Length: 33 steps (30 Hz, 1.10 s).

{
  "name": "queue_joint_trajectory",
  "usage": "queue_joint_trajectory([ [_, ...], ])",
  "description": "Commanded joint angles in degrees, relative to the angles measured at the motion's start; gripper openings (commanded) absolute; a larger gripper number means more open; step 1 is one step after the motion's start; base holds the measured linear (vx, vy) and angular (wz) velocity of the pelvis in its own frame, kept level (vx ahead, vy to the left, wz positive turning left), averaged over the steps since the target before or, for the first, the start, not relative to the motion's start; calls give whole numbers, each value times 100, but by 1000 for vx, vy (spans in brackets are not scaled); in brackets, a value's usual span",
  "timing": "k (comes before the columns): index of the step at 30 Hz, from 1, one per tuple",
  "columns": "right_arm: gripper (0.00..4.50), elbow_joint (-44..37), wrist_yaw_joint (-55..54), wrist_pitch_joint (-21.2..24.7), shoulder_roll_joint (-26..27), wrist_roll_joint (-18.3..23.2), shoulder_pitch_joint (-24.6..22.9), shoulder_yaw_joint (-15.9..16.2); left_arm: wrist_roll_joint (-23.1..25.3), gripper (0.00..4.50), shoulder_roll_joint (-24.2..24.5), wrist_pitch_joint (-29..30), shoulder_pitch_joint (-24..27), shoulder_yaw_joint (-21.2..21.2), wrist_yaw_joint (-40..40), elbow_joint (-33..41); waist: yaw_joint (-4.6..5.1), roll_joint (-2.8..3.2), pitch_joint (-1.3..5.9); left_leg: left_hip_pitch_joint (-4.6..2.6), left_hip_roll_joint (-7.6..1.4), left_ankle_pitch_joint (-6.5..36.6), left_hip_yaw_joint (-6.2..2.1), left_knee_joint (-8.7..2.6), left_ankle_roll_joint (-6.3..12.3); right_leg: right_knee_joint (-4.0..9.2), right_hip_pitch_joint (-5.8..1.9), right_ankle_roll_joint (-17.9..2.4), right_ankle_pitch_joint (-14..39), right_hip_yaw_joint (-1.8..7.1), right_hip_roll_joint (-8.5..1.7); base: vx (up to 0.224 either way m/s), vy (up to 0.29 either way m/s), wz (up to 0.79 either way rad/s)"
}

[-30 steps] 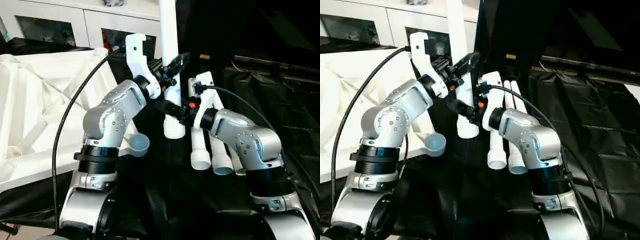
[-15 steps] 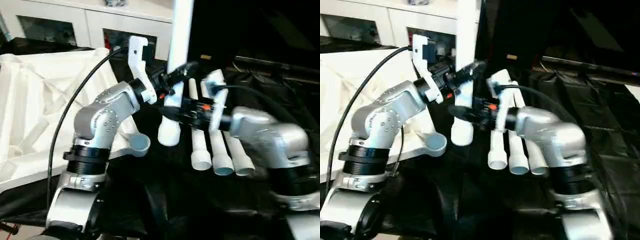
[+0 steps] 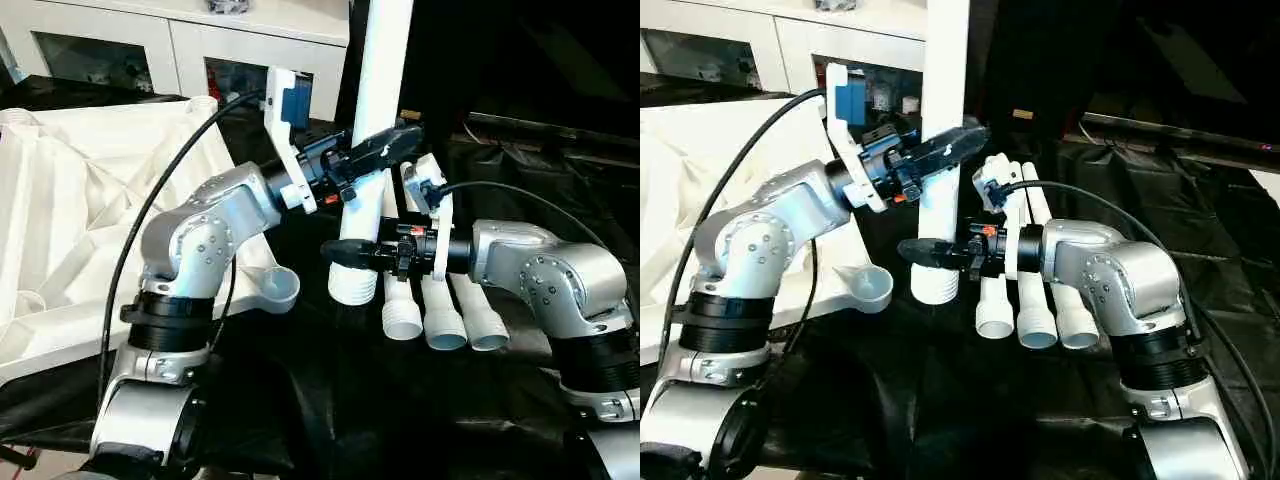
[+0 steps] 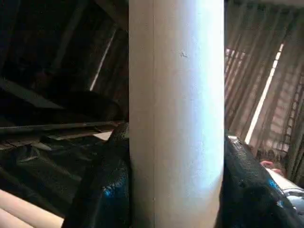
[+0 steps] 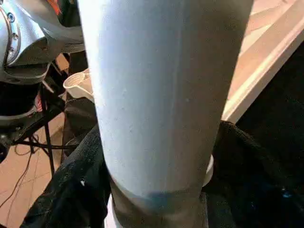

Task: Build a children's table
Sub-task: Pick table leg

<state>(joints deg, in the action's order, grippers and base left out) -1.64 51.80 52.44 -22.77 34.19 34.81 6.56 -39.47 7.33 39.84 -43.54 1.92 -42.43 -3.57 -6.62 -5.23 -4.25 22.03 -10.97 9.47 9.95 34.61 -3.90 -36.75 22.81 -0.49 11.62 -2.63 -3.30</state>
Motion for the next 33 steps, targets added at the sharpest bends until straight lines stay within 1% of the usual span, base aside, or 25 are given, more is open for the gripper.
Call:
queue_joint_trajectory([
  [1,312,14,29,51,-80,39,60,-25,-106,185,2,74,-30,-31,-87,131,-13,11,460,-108,-199,575,-35,-354,-150,421,-322,-991,575,250,-441,0,0,0],
  [3,312,18,65,14,-78,51,65,-31,-135,185,26,96,-27,-37,-96,132,-15,18,459,-114,-202,604,-37,-358,-164,427,-318,-964,650,249,-441,0,0,0],
  [7,312,32,83,-3,-64,52,60,-33,-165,185,27,149,-16,-23,-119,153,-16,21,463,-110,-201,575,-38,-356,-170,418,-320,-973,575,248,-439,0,0,0],
  [8,295,37,87,-7,-61,46,58,-29,-171,185,30,156,-14,-22,-127,158,-15,21,467,-111,-201,553,-37,-352,-162,412,-322,-984,530,249,-438,0,0,0],
  [9,295,49,96,-13,-55,41,50,-19,-202,185,39,164,-7,-24,-156,174,-17,22,465,-108,-198,549,-38,-353,-158,413,-322,-986,521,248,-437,0,0,0],
  [12,274,53,113,-7,-48,41,32,-12,-251,185,34,184,-17,0,-161,184,-16,21,467,-111,-200,561,-38,-353,-153,413,-325,-997,524,249,-440,0,0,0],
  [14,251,60,117,-6,-33,42,20,-13,-286,185,29,196,-26,23,-152,183,-17,25,465,-109,-199,561,-37,-353,-156,415,-324,-1001,521,248,-439,0,0,0],
  [15,251,68,112,-8,-21,37,18,-9,-302,185,31,202,-28,36,-151,179,-19,30,467,-109,-198,563,-38,-352,-158,414,-325,-1001,524,249,-440,0,0,0],
  [16,235,75,107,-16,-9,29,11,-7,-311,185,35,208,-28,47,-150,176,-19,33,468,-111,-201,564,-41,-353,-165,409,-325,-1009,505,247,-438,0,0,0],
  [17,228,78,99,-20,4,27,1,-11,-317,185,31,216,-26,60,-140,175,-18,30,468,-109,-199,566,-40,-354,-166,410,-325,-1006,505,247,-437,0,0,0],
  [18,228,81,94,-21,10,25,-1,-12,-320,185,30,219,-27,68,-134,173,-22,48,469,-113,-200,580,-42,-355,-173,410,-324,-1010,507,247,-440,0,0,0],
  [20,202,91,76,-31,30,25,-22,-23,-342,185,17,230,-31,102,-92,155,-21,45,469,-113,-198,590,-41,-354,-183,411,-325,-1022,482,247,-438,0,0,0],
  [22,198,97,57,-47,41,33,-43,-28,-343,185,10,230,-26,122,-61,143,-22,41,470,-111,-198,571,-41,-354,-181,403,-329,-1029,441,246,-436,0,0,0],
  [24,192,88,38,-58,57,36,-62,-34,-287,185,2,205,-20,145,48,140,-21,58,471,-113,-197,586,-42,-354,-184,406,-327,-1035,423,246,-435,0,0,0],
  [25,191,81,39,-62,57,38,-68,-38,-249,185,-3,186,-20,146,99,141,-24,56,473,-113,-199,592,-43,-353,-188,403,-329,-1037,415,247,-436,0,0,0],
  [26,191,82,25,-83,78,30,-76,-35,-260,241,-22,180,-19,191,149,123,-24,81,474,-114,-201,615,-48,-357,-207,404,-330,-1046,388,245,-435,0,0,0],
  [27,191,90,-12,-140,115,3,-93,-43,-238,241,-29,164,-19,232,231,102,-26,96,478,-111,-200,615,-52,-355,-218,395,-334,-1055,354,245,-437,0,0,0],
  [28,190,92,-39,-171,144,-15,-103,-43,-234,255,-26,161,-13,257,265,94,-26,97,479,-113,-201,618,-52,-355,-225,396,-332,-1059,329,245,-435,0,0,0],
  [29,190,92,-110,-228,207,-47,-125,-45,-212,264,-8,115,15,292,292,104,-19,82,475,-115,-196,641,-51,-359,-242,402,-328,-1061,347,242,-432,0,0,0],
  [30,190,90,-134,-241,229,-57,-131,-46,-209,264,-2,93,27,302,288,112,-18,84,478,-117,-195,639,-50,-356,-244,399,-330,-1070,340,243,-431,0,0,0],
  [31,190,107,-305,-368,366,-69,-158,-161,-192,272,-15,-110,88,352,243,208,-18,39,475,-106,-195,625,-49,-360,-236,410,-338,-1058,357,243,-435,0,0,0],
  [32,190,113,-363,-408,412,-67,-165,-207,-191,282,-29,-183,108,374,231,241,-21,67,477,-116,-204,646,-52,-364,-243,405,-325,-1077,401,243,-454,0,0,0],
  [33,190,104,-450,-422,489,-41,-179,-249,-224,291,-80,-297,156,464,248,263,-18,37,480,-111,-204,633,-53,-364,-247,395,-339,-1073,419,237,-450,0,0,0],
])
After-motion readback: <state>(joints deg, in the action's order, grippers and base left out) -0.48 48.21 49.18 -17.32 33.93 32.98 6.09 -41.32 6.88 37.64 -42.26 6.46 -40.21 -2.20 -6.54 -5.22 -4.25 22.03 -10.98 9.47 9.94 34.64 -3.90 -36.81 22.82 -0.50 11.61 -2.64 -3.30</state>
